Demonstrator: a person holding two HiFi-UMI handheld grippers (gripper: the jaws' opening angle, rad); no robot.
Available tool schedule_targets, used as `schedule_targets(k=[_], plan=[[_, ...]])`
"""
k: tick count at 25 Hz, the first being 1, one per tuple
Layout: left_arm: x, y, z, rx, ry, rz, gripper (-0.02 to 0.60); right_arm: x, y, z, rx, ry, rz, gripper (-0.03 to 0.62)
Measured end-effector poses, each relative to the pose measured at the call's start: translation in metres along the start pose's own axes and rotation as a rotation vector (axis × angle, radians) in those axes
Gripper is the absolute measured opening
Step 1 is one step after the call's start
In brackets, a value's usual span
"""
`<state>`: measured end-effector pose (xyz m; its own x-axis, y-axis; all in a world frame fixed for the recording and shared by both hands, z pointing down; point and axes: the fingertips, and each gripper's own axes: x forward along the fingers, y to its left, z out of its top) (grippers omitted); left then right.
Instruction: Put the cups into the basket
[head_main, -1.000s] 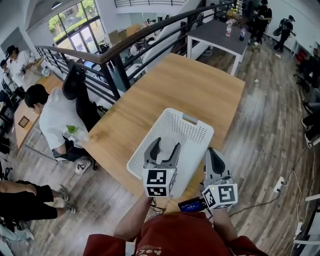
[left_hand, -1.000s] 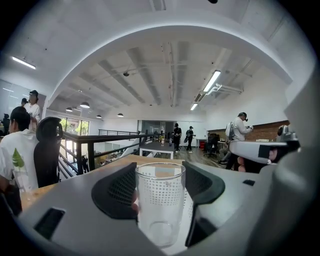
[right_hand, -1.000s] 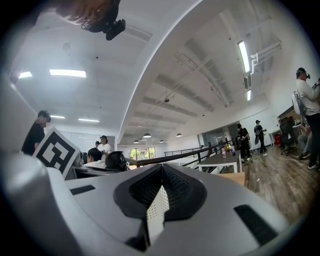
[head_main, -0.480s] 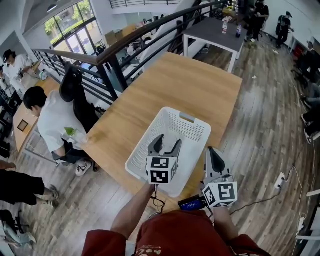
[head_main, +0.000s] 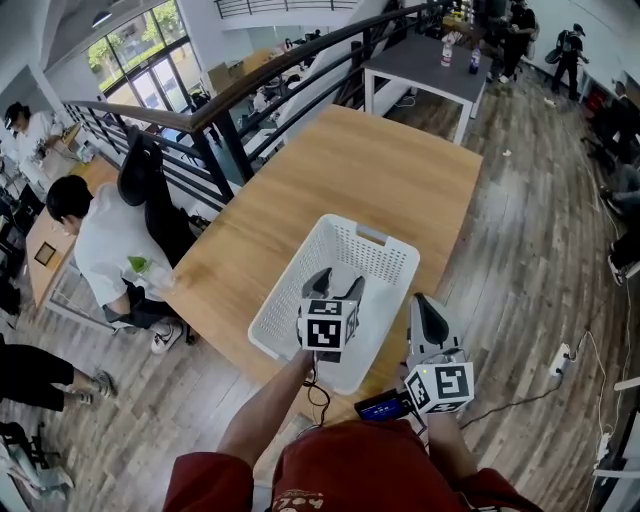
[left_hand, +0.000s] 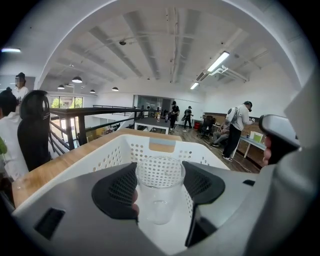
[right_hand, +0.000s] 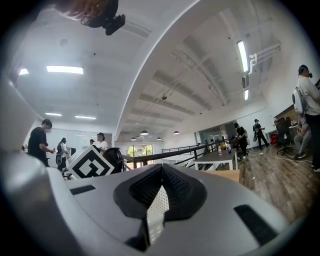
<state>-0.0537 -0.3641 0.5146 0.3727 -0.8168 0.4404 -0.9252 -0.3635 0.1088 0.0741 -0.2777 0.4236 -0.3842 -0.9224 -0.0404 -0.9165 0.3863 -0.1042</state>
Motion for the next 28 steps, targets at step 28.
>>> schedule_targets(k=[28], plan=[[0.064,0.003,-0.051,0.096,0.235,0.033,0.290,0.000,0.001,-0.012,0.007,0.025,0.004,0.009]])
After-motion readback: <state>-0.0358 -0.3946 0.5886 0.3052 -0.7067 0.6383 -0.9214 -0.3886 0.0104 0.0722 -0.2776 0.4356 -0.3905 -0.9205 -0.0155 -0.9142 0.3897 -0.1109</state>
